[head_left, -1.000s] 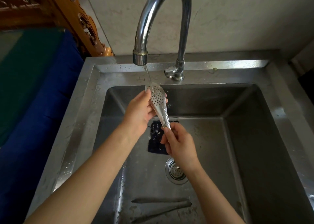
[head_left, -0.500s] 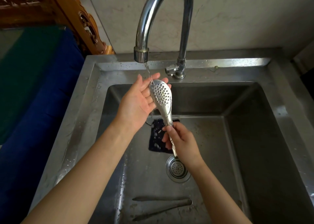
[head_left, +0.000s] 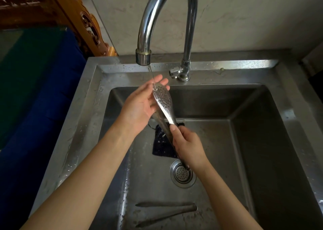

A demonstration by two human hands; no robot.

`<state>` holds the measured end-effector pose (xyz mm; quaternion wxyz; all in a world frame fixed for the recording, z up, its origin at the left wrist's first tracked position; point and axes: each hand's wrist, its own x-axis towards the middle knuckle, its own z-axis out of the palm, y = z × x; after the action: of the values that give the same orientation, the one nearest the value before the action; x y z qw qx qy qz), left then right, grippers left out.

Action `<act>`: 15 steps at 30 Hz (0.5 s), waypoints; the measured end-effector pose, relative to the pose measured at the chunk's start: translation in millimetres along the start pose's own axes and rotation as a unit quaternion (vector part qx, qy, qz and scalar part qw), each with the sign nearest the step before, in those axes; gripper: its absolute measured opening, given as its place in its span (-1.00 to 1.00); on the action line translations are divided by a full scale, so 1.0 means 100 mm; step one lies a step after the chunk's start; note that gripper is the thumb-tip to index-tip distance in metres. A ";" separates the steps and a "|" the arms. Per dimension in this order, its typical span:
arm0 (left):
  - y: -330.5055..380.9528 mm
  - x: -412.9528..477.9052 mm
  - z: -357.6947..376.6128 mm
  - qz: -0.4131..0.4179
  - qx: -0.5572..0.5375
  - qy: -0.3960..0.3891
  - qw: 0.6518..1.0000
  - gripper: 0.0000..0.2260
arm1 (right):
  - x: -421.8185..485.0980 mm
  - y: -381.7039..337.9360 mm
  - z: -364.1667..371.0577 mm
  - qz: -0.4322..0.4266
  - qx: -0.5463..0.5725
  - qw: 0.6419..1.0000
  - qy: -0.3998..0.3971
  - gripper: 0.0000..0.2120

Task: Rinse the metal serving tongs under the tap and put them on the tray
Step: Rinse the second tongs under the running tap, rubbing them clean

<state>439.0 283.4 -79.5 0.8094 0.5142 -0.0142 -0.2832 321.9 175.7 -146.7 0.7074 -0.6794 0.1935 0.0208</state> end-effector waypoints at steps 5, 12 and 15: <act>-0.08 -0.06 -0.02 -0.057 0.012 -0.020 0.998 -0.76 | 0.07 -0.02 0.07 -0.027 -0.047 0.998 0.007 -0.66; 0.02 0.04 0.08 0.024 0.112 0.158 0.981 -0.90 | 0.10 -0.06 0.08 -0.088 -0.120 0.988 0.041 -0.80; 0.11 0.18 0.11 0.048 0.053 0.199 0.977 -0.91 | 0.05 -0.04 0.08 -0.088 -0.110 0.989 0.039 -0.85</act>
<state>455.3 269.0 -69.5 0.7805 0.6009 0.1072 -0.1350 330.0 181.7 -144.6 0.6197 -0.7675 0.1576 -0.0470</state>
